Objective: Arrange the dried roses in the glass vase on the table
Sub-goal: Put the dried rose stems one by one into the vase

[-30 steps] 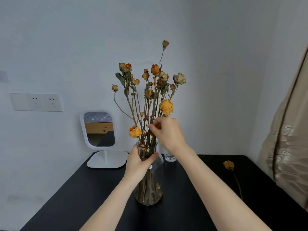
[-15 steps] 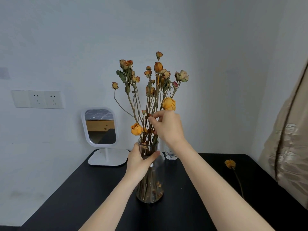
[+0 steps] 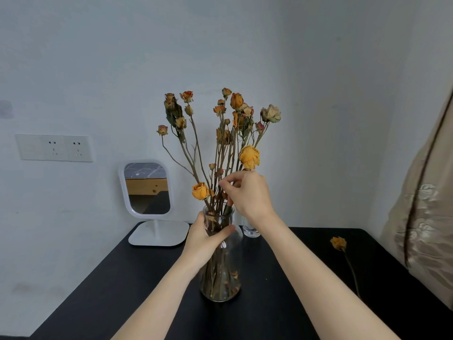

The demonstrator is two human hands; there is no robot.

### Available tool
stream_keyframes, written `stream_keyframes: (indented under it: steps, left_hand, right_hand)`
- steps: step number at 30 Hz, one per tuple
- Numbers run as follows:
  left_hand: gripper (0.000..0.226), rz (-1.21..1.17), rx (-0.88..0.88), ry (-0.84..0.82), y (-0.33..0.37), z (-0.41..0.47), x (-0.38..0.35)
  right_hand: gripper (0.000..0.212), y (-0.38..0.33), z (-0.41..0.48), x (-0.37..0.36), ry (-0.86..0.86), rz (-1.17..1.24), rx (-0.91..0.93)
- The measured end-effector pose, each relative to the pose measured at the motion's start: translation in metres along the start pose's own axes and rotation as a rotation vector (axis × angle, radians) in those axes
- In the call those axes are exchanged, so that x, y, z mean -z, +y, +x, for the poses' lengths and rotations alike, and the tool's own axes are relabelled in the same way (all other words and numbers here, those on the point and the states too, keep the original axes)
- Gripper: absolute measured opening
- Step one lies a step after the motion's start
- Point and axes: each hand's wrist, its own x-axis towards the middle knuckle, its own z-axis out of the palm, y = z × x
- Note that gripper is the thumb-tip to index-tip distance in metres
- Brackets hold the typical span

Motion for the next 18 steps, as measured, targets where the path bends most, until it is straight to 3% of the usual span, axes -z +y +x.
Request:
stream_keyframes:
  steps: [14,18]
  left_hand:
    - [0.050,0.008,0.029,-0.162,0.000,0.008,0.011]
    - [0.039,0.020,0.019,-0.145,-0.002,0.010,0.010]
  right_hand:
    - [0.023,-0.003,-0.001,-0.003,-0.002,-0.040,-0.017]
    - [0.025,-0.001,-0.003,-0.001,0.015,-0.055,0.008]
